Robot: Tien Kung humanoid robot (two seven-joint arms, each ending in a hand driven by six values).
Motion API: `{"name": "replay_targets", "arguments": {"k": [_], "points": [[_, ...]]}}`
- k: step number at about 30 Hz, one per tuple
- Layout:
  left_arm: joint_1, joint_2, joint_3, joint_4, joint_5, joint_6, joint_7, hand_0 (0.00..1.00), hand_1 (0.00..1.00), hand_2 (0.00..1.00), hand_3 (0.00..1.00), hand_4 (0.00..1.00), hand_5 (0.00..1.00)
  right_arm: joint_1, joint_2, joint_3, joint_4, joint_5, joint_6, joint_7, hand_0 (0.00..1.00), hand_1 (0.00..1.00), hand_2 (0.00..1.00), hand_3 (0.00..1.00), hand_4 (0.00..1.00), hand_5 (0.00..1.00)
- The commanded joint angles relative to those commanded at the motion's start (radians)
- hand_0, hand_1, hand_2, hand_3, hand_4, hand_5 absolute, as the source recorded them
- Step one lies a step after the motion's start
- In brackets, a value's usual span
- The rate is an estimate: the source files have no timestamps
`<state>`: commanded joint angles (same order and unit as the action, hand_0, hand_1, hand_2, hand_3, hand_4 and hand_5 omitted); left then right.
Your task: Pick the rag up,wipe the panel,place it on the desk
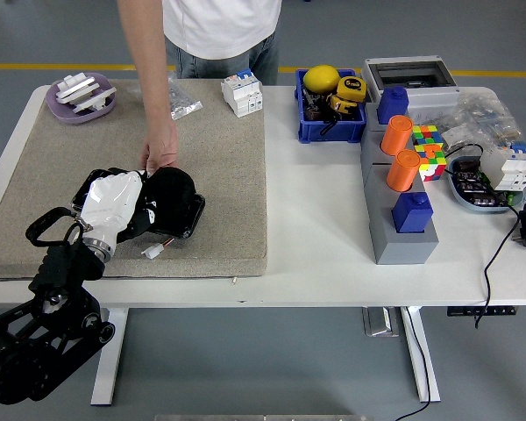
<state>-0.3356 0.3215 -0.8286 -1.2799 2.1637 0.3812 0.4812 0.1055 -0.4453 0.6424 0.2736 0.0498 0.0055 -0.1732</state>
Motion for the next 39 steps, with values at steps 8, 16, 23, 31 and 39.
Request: {"name": "replay_targets", "arguments": {"k": [8, 16, 23, 31, 39], "points": [[-0.015, 0.015, -0.065, 0.082, 0.004, -0.002, -0.005, 0.321, 0.442, 0.569, 0.445, 0.002, 0.002, -0.001, -0.001, 0.003, 0.001, -0.003, -0.001, -0.001, 0.748, 0.643, 0.667, 0.568, 0.927, 0.43], [-0.022, 0.032, -0.079, 0.144, 0.0, 0.001, -0.013, 0.323, 0.444, 0.568, 0.449, 0.002, 0.002, -0.002, -0.003, 0.0, 0.0, -0.001, 0.0, -0.002, 0.748, 0.644, 0.667, 0.568, 0.927, 0.43], [-0.027, 0.036, -0.105, 0.177, 0.007, 0.006, -0.017, 0.322, 0.445, 0.568, 0.449, 0.002, 0.002, -0.001, -0.002, 0.003, 0.001, -0.004, 0.0, -0.002, 0.748, 0.644, 0.667, 0.568, 0.927, 0.43], [-0.049, 0.051, -0.146, 0.243, 0.017, 0.006, -0.021, 0.321, 0.447, 0.564, 0.454, 0.022, 0.002, -0.003, -0.003, 0.002, 0.001, -0.002, 0.0, -0.005, 0.748, 0.644, 0.667, 0.568, 0.927, 0.429], [-0.09, 0.073, -0.158, 0.342, 0.005, 0.021, -0.043, 0.321, 0.443, 0.56, 0.447, 0.002, 0.002, 0.0, -0.004, 0.002, 0.003, -0.006, -0.003, -0.007, 0.748, 0.644, 0.667, 0.568, 0.926, 0.43]]}}
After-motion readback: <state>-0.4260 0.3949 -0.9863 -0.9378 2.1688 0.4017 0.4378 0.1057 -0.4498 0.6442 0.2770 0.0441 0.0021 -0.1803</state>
